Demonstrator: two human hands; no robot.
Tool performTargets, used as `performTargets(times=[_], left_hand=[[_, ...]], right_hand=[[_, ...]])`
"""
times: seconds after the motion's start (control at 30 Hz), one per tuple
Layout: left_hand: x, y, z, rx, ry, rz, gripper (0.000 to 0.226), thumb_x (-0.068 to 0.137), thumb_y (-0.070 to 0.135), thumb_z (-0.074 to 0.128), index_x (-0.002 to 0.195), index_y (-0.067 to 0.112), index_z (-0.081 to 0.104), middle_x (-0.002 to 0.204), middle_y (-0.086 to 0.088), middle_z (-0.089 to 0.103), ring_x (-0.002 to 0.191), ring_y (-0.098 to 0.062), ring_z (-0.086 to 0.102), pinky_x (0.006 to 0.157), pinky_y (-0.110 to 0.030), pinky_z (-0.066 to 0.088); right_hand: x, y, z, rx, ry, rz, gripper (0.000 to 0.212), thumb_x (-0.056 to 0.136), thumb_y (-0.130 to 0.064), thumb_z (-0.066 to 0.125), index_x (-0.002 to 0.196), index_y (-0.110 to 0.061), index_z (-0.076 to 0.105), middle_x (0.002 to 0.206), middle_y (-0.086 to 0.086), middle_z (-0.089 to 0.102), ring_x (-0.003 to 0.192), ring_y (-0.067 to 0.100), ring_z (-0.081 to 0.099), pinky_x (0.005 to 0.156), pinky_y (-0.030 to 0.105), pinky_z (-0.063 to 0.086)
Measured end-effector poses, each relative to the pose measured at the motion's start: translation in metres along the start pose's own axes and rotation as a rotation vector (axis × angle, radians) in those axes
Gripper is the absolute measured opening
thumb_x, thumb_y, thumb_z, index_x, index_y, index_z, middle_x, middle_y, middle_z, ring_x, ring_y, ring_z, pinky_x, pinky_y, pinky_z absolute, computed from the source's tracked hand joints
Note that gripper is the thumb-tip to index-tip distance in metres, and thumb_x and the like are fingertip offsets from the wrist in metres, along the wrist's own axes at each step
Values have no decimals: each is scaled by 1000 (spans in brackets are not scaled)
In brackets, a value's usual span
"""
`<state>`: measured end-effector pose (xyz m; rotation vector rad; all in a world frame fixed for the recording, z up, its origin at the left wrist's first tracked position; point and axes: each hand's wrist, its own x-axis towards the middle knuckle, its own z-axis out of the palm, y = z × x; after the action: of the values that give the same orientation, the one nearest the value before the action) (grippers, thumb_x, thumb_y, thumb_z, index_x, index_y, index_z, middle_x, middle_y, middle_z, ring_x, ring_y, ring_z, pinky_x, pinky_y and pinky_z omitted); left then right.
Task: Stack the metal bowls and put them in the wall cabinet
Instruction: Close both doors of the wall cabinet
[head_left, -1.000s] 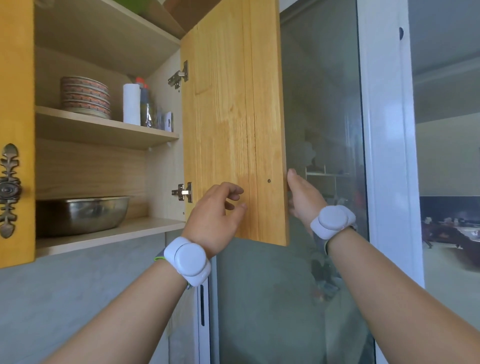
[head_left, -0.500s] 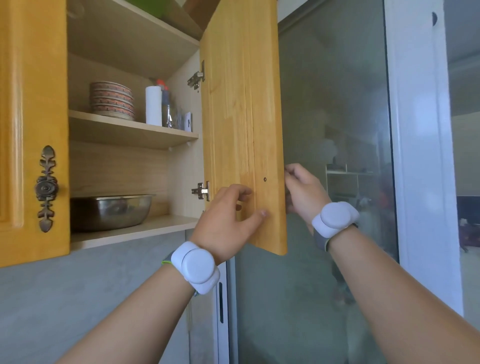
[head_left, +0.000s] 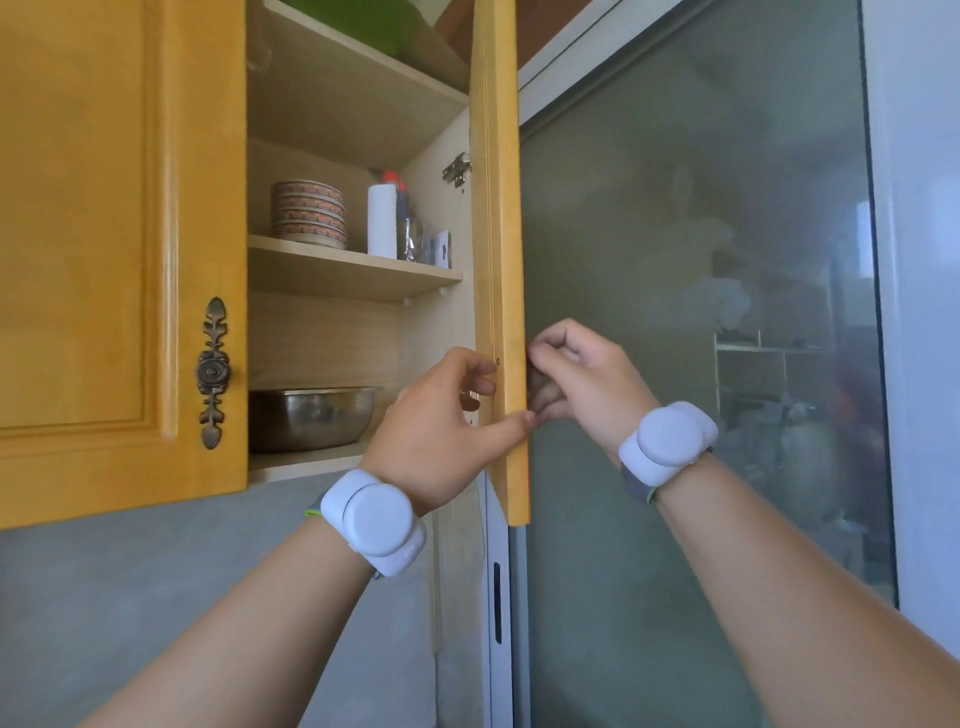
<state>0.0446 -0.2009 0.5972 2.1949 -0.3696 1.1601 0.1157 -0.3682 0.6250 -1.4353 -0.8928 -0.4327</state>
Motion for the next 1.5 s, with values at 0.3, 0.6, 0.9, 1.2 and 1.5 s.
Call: performTargets(times=[0.3,0.6,0.9,1.2,1.5], left_hand=[[-12,-21,-42,35,2,-54,54,79,51,81,123,28,60,109,14,71,105,-7,68,98,-39,55],[-23,-45,-65,179,129,-41,60,73,71,70,118,34,56,106,21,66,106,-4,64,92,-37,58],[-26,-74,-95,356,217,-113,65,75,69,71,124,31,54,121,11,63,111,-11,60,85,-21,48],[-25,-99,-123,621,315,-217,109,69,81,66,156,25,35,159,-1,42,150,-26,34,120,-59,33],[-19,-124,-132,812,341,-338,124,63,94,46,164,29,19,176,0,12,162,-26,-3,125,-69,5]], right_hand=[[5,1,40,35,-71,-66,11,92,-25,64,83,-19,63,66,2,65,55,23,66,64,47,64],[18,8,70,22,-139,-107,12,89,-32,68,79,-28,63,68,-2,68,57,20,69,62,41,62],[33,15,115,44,-217,-163,15,97,-22,68,92,-10,61,69,0,67,57,15,71,56,29,61],[54,35,157,28,-243,-232,16,94,-35,69,89,-22,61,69,-6,70,58,12,73,52,21,56],[70,45,187,53,-239,-218,18,93,-35,70,87,-22,60,73,3,71,54,12,71,45,20,54]])
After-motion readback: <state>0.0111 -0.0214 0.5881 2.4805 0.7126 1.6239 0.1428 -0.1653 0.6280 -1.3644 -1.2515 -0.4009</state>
